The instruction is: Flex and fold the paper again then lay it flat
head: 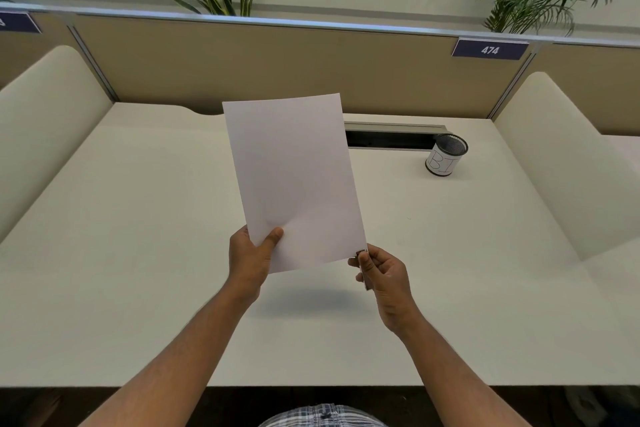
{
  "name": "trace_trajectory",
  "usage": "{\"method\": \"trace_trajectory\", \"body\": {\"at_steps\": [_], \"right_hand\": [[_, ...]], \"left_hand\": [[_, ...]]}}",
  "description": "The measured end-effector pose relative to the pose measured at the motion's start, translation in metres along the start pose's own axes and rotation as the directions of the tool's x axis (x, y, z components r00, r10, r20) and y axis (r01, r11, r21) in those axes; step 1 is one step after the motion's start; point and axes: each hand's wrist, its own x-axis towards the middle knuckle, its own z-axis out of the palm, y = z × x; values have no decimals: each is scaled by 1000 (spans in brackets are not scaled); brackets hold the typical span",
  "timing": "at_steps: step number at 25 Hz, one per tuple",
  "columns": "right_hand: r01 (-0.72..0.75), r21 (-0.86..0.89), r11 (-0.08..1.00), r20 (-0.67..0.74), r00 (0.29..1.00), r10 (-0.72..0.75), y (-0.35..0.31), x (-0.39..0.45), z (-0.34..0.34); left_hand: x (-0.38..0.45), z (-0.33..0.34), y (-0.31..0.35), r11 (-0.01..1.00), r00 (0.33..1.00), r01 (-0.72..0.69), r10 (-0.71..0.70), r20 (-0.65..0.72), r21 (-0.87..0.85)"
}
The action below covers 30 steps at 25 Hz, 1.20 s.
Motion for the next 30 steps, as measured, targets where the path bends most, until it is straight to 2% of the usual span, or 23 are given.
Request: {"method": "trace_trajectory", "body": {"at_steps": [7,9,10,13,15,20,23,24,26,28,30], "right_hand": [[-13,-14,1000,-80,997,12,11,7,-18],[-32,-112,993,-162,987,13,18,13,-28],[-41,-216,976,-206,978,-5,23,17,-34],[-102,-601,793,-294,950,-100,35,27,-52],[-113,-746,657,-285,945,-161,42,33,-63],[-110,-897,428,-231,942,-243,57,46,-78],[-106,-924,367,-217,936,-277,55,45,-75],[-57,-934,353,-182,926,-332,52,44,-72],[175,-929,327,-11,868,-496,42,41,-61],[435,-850,298,160,751,-640,22,35,-42],[585,-773,247,254,642,-723,3,29,-23]], "left_hand": [[8,-3,-6,998,998,59,-60,-17,-18],[10,-3,-7,997,997,74,-74,-17,-34],[11,-4,-7,996,997,79,-80,-16,-38],[12,-4,-7,995,996,86,-87,-18,-42],[12,-5,-7,995,996,90,-91,-19,-40],[12,-5,-7,994,994,104,-104,-19,-37],[13,-6,-6,992,992,123,-124,-13,-37],[14,-6,-5,990,991,135,-136,-8,-32],[17,-8,-5,985,985,171,-171,10,-35],[20,-9,-5,976,977,214,-213,24,-47],[24,-8,-6,967,967,252,-251,33,-46]]}}
